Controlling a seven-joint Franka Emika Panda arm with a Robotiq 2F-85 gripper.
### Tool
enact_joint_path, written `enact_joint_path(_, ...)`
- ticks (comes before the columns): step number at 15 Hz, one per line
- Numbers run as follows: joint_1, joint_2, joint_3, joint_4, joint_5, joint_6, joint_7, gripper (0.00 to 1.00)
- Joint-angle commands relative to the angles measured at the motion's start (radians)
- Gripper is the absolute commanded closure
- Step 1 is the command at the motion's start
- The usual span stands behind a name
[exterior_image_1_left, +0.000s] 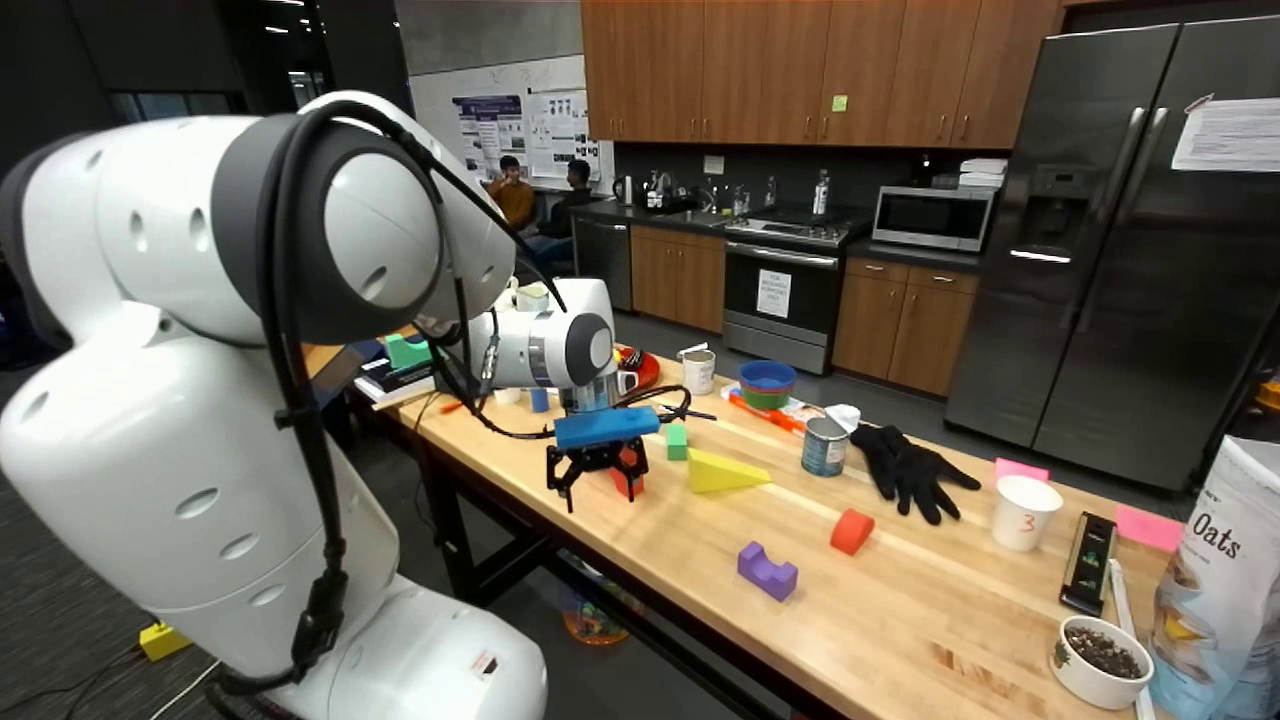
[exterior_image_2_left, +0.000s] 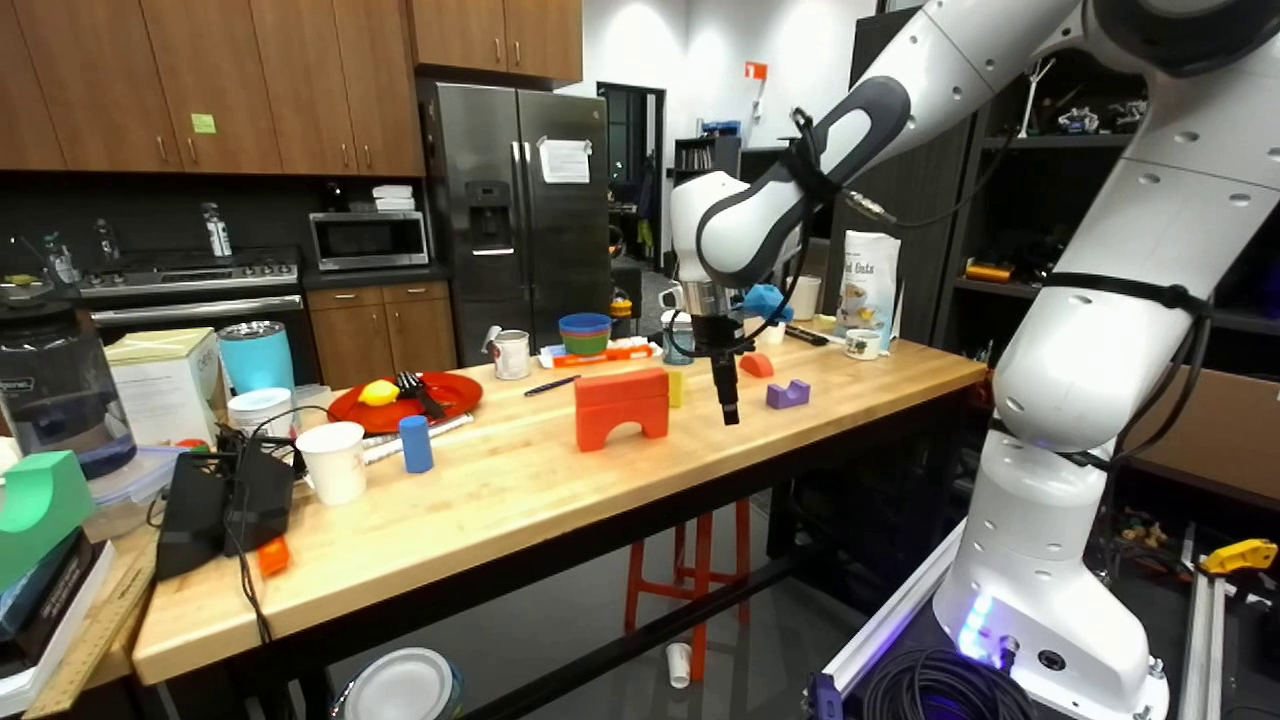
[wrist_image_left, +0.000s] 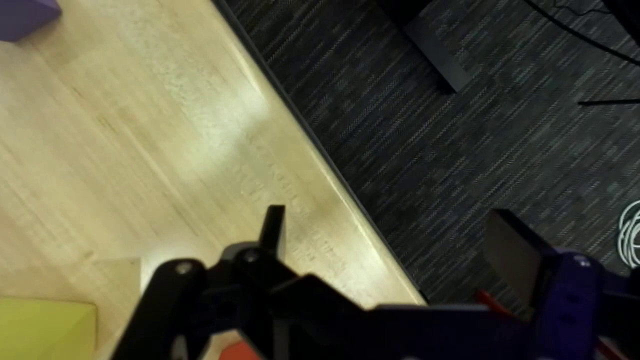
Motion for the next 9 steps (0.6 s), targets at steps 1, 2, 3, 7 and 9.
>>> enact_joint_path(1,0.015,0.001,-0.015,0.010,-0.004,-0.004,0.003,0.00)
enact_joint_path(2,0.015,0.004,-0.016,0.021,-0.004,-0.006,0.003,0.00)
enact_joint_path(3,0.014,0.008,-0.018,0.030,-0.003,-0.007,0.002,0.00)
enact_joint_path(7,0.013,0.012,-0.021,0.034,-0.003,-0.008,0.001,0.00)
enact_joint_path(9,0.013,0.012,-0.021,0.034,-0.003,-0.008,0.001,0.00)
